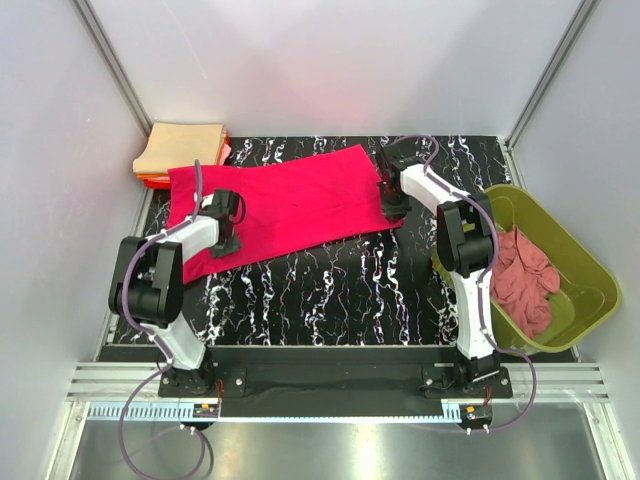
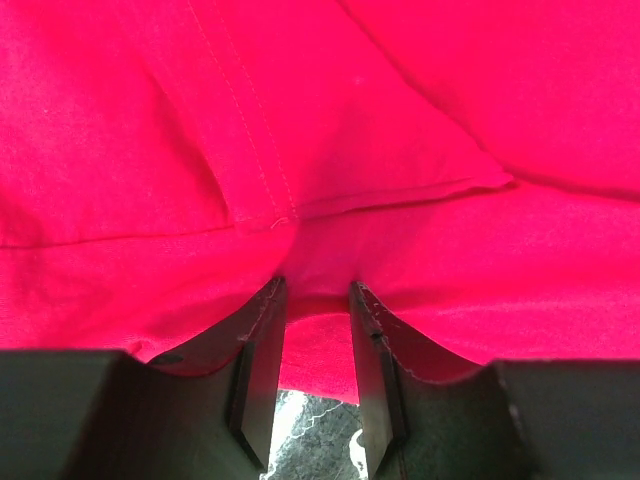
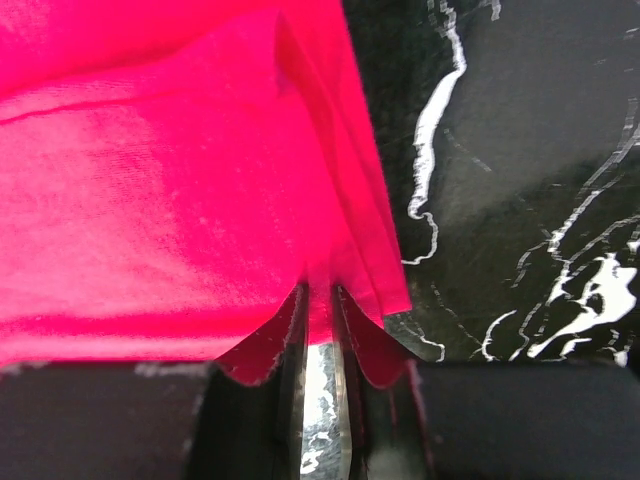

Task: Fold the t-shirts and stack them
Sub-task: Fold the tshirt

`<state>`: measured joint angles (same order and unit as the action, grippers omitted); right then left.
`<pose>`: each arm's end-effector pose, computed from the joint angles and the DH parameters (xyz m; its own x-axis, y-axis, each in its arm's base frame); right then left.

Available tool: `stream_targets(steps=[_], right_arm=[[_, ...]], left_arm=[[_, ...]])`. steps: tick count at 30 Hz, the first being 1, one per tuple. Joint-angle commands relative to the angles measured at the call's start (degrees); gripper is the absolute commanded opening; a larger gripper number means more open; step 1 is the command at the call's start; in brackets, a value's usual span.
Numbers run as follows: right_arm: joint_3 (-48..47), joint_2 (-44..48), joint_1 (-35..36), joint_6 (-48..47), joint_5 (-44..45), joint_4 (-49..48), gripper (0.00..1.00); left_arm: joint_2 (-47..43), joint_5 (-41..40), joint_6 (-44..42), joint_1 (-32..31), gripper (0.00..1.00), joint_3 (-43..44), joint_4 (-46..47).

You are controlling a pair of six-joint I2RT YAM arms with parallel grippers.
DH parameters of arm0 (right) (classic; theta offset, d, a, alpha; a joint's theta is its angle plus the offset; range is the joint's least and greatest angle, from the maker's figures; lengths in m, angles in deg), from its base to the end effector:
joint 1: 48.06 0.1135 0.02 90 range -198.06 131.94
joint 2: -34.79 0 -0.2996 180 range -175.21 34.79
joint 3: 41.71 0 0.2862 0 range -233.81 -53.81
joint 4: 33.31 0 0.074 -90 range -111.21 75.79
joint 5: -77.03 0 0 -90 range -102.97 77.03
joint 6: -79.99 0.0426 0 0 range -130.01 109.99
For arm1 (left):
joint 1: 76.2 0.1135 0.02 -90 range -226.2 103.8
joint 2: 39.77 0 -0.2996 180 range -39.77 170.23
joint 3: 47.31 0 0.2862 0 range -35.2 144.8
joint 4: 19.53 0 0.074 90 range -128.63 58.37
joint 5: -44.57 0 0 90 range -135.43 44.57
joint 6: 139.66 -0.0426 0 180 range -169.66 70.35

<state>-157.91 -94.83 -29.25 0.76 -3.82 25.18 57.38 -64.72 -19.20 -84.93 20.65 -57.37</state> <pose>0.4996 0.1630 0.1675 -0.9347 -0.1235 -0.3333 -0.0987 0.9910 -0.0905 0.3498 -0.0395 0.1660 -0.7925 -0.3624 -0.4906 -0.4477 0.8919 0.0643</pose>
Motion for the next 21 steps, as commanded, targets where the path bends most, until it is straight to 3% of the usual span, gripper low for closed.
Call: stream_targets(steps=[1,9,14,21], right_arm=[[1.61,-0.54,0.35,0.22,5.17,-1.30,0.21],[5.92,3.49,0.88,1.19,7.20,-1.22,0.21],[8.90,7.97,1.32,3.12,8.69,-0.17,0.21],[6.98,16.42,2.55,4.79,4.40,0.81,0.25]], left_arm=[[1.73,-3.64,1.27,0.56,0.37,1.70,-1.06],[1.30,-1.99,1.36,1.70,0.35,0.92,-3.35],[-8.97,1.09,-0.22,1.44,0.36,0.75,-4.76],[-24.89,6.45,3.02,2.75,0.48,-5.13,-4.15]])
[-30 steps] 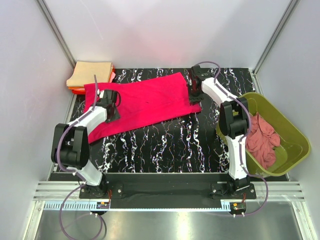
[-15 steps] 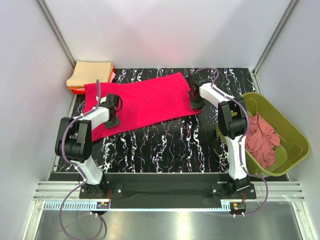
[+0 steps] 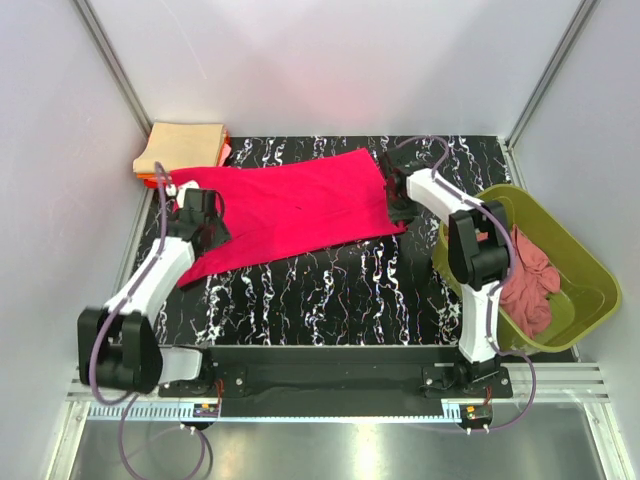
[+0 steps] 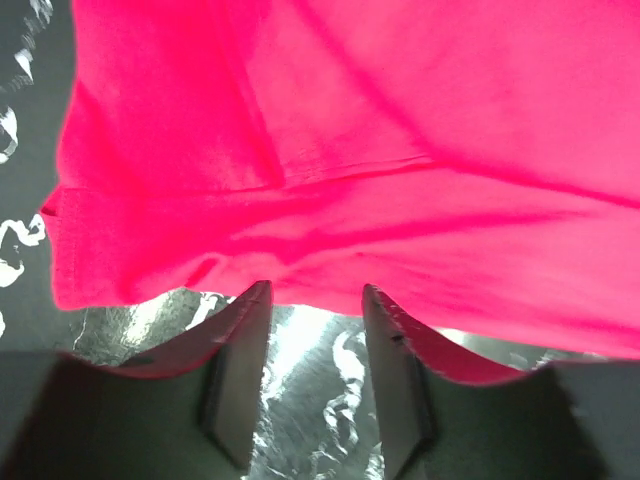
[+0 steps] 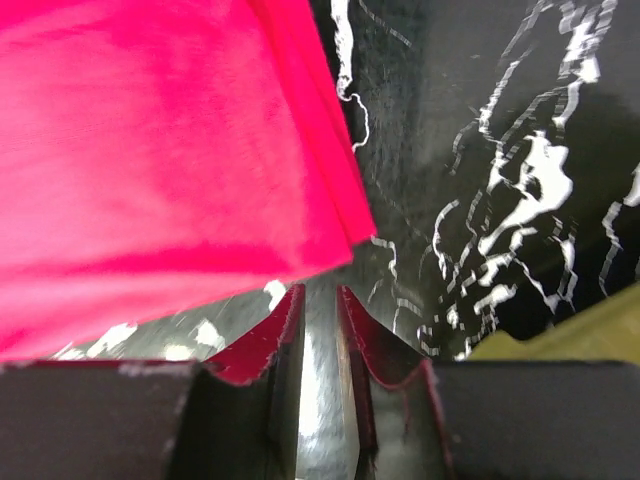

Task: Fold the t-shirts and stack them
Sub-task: Fold the tshirt

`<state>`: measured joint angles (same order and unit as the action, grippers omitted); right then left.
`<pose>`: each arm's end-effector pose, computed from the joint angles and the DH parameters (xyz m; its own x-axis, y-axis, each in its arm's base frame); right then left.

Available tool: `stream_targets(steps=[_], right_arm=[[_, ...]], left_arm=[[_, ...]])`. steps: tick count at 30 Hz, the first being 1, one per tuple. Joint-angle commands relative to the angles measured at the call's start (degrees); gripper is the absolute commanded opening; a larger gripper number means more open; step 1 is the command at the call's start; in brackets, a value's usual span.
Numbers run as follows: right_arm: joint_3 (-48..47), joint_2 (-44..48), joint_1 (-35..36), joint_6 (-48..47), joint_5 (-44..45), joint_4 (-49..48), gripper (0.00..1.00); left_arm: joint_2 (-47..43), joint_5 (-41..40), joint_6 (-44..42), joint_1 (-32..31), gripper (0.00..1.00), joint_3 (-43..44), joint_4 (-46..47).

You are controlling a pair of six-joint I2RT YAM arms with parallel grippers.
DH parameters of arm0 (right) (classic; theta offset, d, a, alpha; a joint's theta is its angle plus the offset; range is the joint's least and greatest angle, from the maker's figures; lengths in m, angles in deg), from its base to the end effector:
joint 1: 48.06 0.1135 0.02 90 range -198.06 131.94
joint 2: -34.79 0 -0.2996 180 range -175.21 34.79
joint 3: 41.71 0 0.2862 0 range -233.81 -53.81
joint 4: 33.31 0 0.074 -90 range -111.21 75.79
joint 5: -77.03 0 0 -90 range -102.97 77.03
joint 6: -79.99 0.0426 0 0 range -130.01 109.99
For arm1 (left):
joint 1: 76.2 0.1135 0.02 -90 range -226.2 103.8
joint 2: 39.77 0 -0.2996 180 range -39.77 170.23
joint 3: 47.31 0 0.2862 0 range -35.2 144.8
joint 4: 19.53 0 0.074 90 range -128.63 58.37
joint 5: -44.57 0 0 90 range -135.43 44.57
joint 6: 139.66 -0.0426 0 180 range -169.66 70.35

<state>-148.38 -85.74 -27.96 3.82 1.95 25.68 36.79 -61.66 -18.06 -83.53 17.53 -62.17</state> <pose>0.4583 0.1560 0.1930 -0.9337 -0.0957 -0.3451 -0.0387 0.9850 -0.1684 0.2966 -0.0262 0.2534 -0.6661 -0.4216 -0.6153 -0.4556 0.8831 -0.1119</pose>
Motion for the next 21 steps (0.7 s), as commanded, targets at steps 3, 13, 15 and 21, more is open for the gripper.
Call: stream_targets(steps=[3,13,15,21], right_arm=[[-5.10,6.80,1.43,1.91,-6.12,-1.89,0.25],[-16.52,-6.81,1.44,1.03,-2.70,-7.43,0.20],[-18.90,-9.80,1.44,0.85,-1.83,-7.34,0.20],[-20.14,-13.33,1.26,1.47,1.78,-5.41,0.20]], left_arm=[[-4.92,10.06,3.12,5.92,0.48,-2.11,0.84],[-4.66,15.27,2.51,17.70,0.48,-2.10,0.40],[-4.66,12.82,2.24,18.23,0.47,-2.02,-0.39],[-4.83,6.21,4.08,22.88,0.48,-1.05,-1.89]])
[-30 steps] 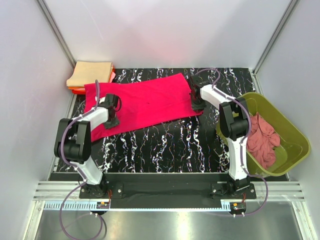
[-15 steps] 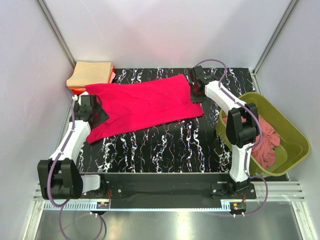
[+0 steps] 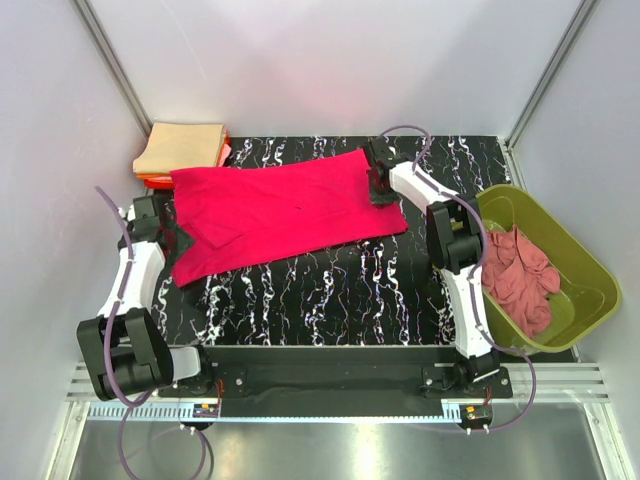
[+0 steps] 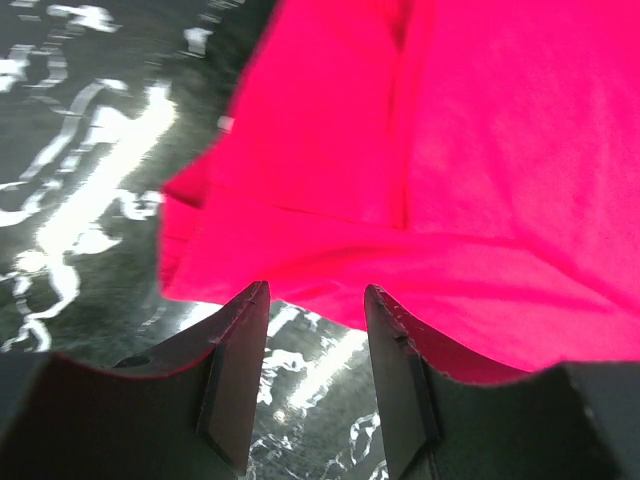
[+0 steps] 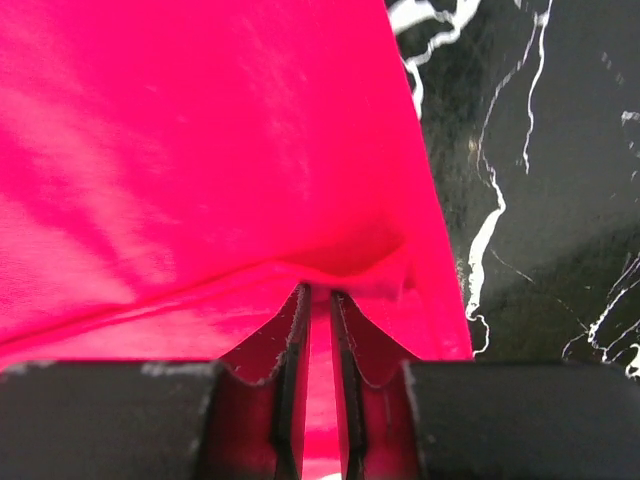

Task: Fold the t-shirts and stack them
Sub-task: Fold the tshirt

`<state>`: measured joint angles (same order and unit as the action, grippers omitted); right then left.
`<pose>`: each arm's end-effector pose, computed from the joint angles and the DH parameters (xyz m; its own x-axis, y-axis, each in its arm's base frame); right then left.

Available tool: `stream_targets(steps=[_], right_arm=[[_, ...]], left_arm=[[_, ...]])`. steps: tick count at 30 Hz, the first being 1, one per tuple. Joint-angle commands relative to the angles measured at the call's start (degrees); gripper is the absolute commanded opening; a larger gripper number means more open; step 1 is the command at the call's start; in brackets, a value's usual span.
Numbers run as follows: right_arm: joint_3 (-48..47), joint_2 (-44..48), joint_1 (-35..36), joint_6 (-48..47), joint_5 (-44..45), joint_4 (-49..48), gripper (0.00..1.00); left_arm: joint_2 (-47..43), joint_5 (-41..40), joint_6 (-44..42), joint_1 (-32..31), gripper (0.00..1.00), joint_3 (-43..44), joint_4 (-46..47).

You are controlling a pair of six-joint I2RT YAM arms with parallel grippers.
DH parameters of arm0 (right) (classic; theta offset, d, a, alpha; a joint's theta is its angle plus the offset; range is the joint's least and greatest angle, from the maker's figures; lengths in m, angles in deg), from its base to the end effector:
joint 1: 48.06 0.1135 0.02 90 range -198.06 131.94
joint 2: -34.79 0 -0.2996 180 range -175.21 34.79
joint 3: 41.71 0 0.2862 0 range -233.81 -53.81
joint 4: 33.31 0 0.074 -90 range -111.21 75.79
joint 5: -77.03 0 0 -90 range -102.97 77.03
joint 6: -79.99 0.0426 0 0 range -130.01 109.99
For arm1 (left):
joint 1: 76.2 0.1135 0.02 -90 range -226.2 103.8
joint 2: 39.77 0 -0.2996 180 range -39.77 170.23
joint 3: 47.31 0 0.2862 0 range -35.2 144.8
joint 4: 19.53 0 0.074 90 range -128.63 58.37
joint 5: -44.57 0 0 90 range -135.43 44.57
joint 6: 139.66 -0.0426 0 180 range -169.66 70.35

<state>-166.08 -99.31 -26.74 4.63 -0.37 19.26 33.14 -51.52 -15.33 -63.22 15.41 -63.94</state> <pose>0.5291 0.1965 0.1780 -0.8638 -0.0724 -0.4986 -0.0434 0.9966 -0.0694 0.2728 0.0675 0.2544 -0.4962 -0.6899 -0.5271 -0.6818 0.6855 -0.2553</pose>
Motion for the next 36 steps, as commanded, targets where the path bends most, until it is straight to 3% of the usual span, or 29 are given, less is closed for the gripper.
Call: stream_targets(steps=[1,5,11,23,29,32,36], right_arm=[[-1.91,0.59,0.04,0.83,4.45,1.36,0.20],[3.62,4.19,0.04,3.56,10.42,5.15,0.20],[12.94,7.45,-0.05,4.61,14.11,5.15,0.20],[27.45,21.07,0.30,7.69,11.31,3.04,0.21],[26.23,26.26,1.53,7.25,8.41,3.56,0.24],[21.84,27.14,3.98,6.11,5.16,3.48,0.27],[13.86,24.87,9.24,4.27,1.91,1.37,0.31]], left_arm=[[-1.27,-5.76,2.23,3.02,0.48,1.24,-0.20],[-0.40,-12.19,7.58,3.46,0.47,3.79,-3.45],[-0.31,-9.91,11.37,3.55,0.46,2.66,-3.46],[-1.45,-9.12,8.40,3.90,0.45,2.99,-3.28],[0.31,0.97,1.81,3.90,0.47,4.59,1.63],[2.50,13.59,-2.58,4.52,0.47,5.20,6.20],[5.84,18.30,-3.92,4.52,0.48,6.87,10.51]])
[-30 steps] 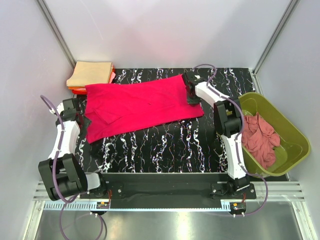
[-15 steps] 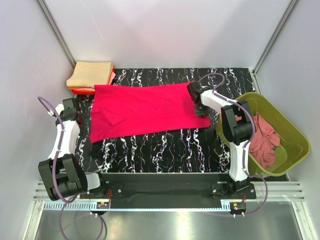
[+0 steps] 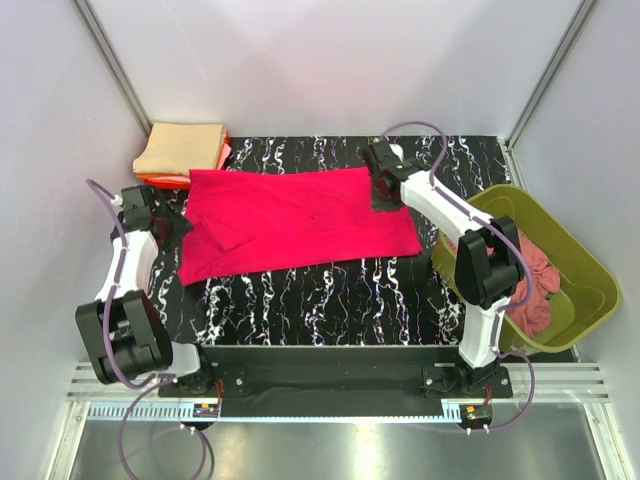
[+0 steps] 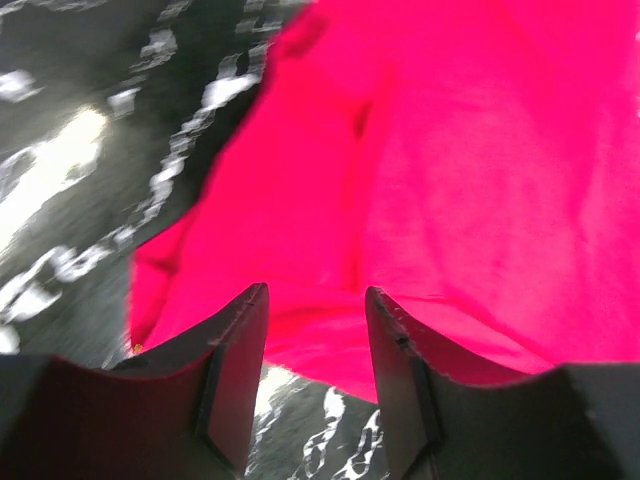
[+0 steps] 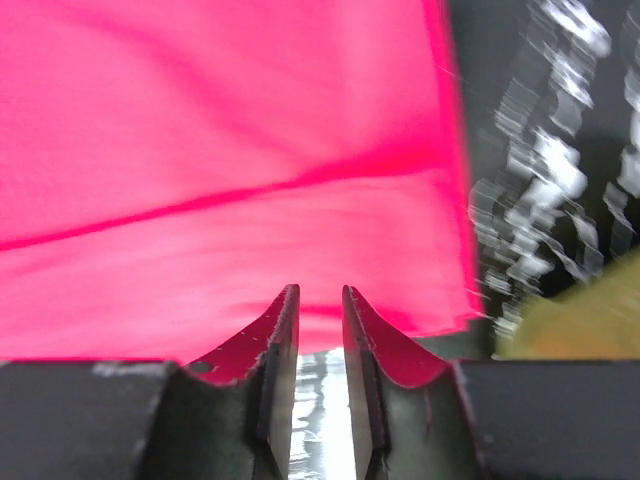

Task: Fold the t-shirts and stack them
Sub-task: Fold the tshirt

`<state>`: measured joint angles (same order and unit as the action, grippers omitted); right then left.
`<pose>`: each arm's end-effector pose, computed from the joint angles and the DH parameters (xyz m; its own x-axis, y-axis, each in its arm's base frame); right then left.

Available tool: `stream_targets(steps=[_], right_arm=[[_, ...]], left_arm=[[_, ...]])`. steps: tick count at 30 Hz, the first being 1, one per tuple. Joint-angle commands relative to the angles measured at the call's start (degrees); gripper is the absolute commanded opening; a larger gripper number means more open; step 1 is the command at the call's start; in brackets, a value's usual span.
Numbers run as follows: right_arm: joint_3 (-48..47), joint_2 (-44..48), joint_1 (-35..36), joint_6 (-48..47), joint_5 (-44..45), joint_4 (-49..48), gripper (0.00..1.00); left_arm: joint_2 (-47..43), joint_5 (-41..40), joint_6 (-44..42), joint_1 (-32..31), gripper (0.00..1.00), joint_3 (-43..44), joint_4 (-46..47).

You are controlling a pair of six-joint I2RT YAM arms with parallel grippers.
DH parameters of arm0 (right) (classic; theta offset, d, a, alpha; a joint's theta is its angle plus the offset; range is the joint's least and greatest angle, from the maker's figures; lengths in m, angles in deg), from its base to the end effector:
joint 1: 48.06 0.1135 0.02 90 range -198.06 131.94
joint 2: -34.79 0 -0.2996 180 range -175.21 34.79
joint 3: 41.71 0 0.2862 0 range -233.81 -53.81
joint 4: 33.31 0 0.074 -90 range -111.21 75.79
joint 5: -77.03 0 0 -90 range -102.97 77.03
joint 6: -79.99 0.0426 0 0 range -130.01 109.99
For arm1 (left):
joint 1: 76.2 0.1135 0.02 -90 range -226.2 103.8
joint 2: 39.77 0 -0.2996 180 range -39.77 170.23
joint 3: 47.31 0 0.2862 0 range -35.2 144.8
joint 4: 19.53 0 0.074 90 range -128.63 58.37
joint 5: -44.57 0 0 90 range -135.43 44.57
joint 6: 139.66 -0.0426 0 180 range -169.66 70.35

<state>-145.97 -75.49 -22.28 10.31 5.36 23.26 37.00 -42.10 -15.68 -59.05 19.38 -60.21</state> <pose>0.4211 0.1885 0.2629 -0.8477 -0.0434 -0.5287 0.0127 0.9947 -0.1019 0.2940 0.0881 0.2648 -0.4688 -0.7286 -0.4994 -0.6286 0.6724 -0.3909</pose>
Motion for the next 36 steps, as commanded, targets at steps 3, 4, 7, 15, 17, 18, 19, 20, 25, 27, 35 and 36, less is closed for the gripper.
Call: stream_targets(steps=[3,4,7,15,17,18,19,20,25,27,35,36], right_arm=[[-10.56,-1.33,8.74,-1.77,-5.32,-3.16,0.32],[-11.11,-1.60,9.46,-1.68,-5.58,-3.16,0.32],[-11.12,-1.78,11.39,-1.16,-6.63,-3.60,0.32],[-3.12,1.55,12.01,-1.15,-9.18,-8.25,0.33],[-2.15,1.82,12.01,-1.51,-9.27,-8.87,0.33],[-1.45,2.08,12.01,-1.77,-9.54,-9.48,0.33],[-1.18,2.09,12.01,-1.86,-9.45,-9.75,0.33],[-1.01,2.17,12.01,-2.03,-9.62,-10.01,0.33],[0.14,2.61,12.01,-2.91,-10.07,-10.80,0.33],[0.66,2.88,12.01,-3.44,-9.54,-11.50,0.33],[0.84,1.73,12.01,-4.58,-8.92,-12.12,0.33],[1.02,1.73,12.01,-4.58,-8.66,-12.12,0.33]], left_arm=[[5.31,8.09,-2.34,0.34,0.53,3.07,8.79],[6.10,8.79,-2.16,0.34,0.53,2.81,9.85],[9.09,10.38,-1.81,0.08,0.53,3.15,13.46],[19.46,9.86,-2.34,-0.45,0.52,7.11,16.19],[21.48,10.02,-2.25,-0.71,0.52,7.72,16.88],[22.01,10.37,-2.34,-0.89,0.52,7.81,18.02],[22.54,10.38,-2.68,-1.06,0.52,8.08,18.47],[23.41,10.46,-3.04,-1.58,0.51,8.25,18.91],[25.18,9.24,-3.74,-2.56,0.48,9.22,19.61],[26.14,9.41,-3.57,-2.64,0.45,9.74,19.70],[27.82,9.50,-3.66,-3.00,0.36,10.89,19.53],[27.82,9.50,-3.65,-3.00,0.31,11.06,19.61]])
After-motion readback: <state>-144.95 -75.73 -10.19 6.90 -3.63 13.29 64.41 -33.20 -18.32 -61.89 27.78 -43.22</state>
